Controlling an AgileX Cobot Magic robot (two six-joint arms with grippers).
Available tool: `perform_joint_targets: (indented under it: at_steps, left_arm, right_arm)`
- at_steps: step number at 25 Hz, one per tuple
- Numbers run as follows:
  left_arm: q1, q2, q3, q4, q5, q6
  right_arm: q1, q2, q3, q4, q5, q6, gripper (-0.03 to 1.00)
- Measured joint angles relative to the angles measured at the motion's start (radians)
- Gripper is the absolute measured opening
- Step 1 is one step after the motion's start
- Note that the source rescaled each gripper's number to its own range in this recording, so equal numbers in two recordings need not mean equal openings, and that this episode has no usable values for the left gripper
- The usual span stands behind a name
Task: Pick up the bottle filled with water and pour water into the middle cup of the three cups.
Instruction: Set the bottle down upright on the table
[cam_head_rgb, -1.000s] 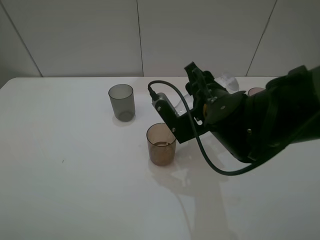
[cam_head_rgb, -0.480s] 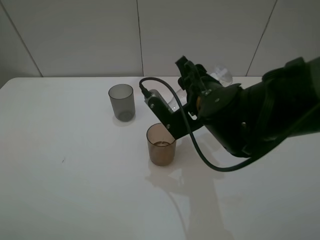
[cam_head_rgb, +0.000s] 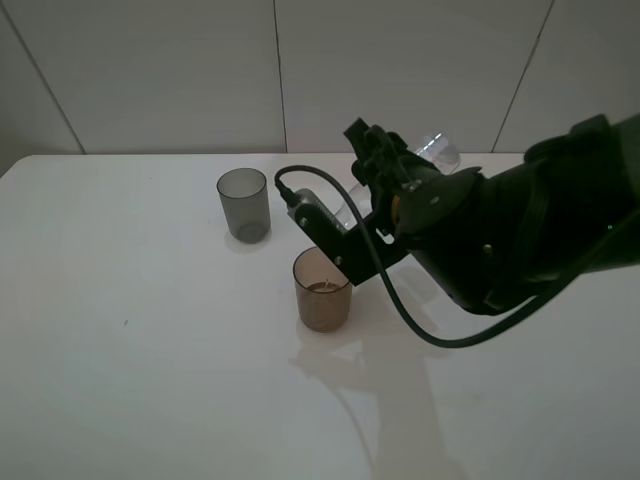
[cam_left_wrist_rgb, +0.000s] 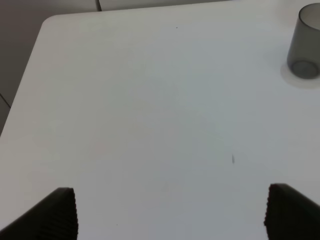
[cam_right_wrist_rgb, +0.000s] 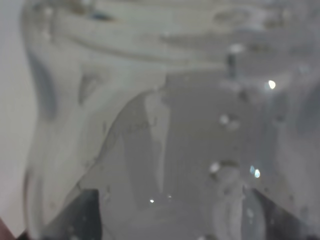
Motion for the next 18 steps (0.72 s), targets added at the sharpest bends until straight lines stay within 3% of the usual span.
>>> perform_joint_targets:
  at_steps: [12, 18]
  left_arm:
    - [0.000, 0.000, 0.000, 0.000, 0.000, 0.000]
    - [0.000, 0.000, 0.000, 0.000, 0.000, 0.000]
  right_arm:
    - [0.000, 0.000, -0.001, 0.002, -0.061, 0.000, 0.01]
    - [-0.005, -0.034, -0.062, 0.179, -0.192, 0.000, 0.01]
